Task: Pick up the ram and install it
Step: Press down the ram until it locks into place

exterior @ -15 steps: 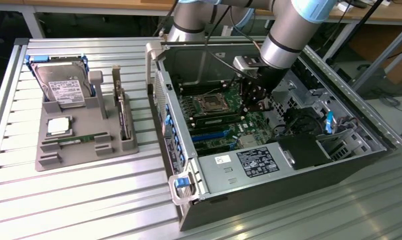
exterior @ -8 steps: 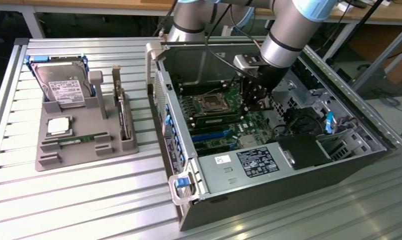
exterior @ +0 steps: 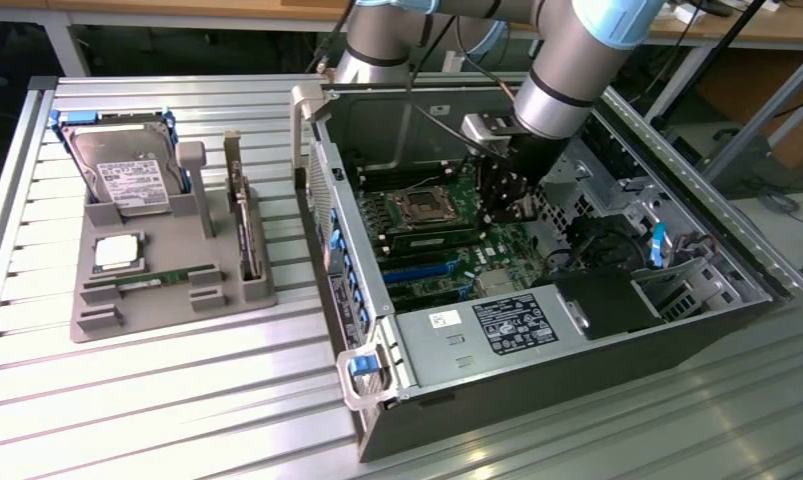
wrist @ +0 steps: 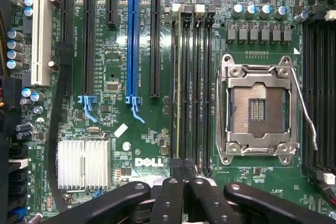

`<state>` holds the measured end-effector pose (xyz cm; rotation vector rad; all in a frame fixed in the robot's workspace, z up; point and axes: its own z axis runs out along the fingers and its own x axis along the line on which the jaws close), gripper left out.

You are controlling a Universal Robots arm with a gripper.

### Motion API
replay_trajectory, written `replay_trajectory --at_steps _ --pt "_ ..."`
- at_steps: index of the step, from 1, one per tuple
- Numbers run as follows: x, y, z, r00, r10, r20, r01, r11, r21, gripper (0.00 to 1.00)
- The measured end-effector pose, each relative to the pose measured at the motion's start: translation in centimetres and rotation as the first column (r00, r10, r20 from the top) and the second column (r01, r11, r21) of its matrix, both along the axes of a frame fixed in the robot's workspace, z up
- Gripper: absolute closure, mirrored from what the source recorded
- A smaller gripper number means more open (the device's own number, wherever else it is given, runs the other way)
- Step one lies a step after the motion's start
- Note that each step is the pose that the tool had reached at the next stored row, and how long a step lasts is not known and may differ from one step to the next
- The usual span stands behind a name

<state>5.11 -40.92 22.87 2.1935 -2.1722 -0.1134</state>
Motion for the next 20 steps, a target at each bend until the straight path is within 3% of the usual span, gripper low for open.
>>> replay_trajectory --at_steps 1,4,9,12,14,20 --pt "0.0 0.01 0.97 1.0000 0.000 0.0026 0.000 1.0000 0.0009 0.90" --pt "-0.9 0.00 1.19 1.0000 0.000 0.0050 0.000 1.0000 0.0000 0.90" --pt "-5.9 0.00 1.10 1.0000 0.000 0.0067 0.000 1.0000 -0.0004 0.90" --pt "-8.2 0.00 1.05 1.0000 0.000 0.0087 0.000 1.0000 0.0001 0.90" --pt "-10.6 0.00 1.02 0.9999 0.000 0.0110 0.000 1.0000 0.0000 0.90" --pt "-11.4 -0.01 0.69 0.9999 0.000 0.0112 0.000 1.0000 0.0001 0.90"
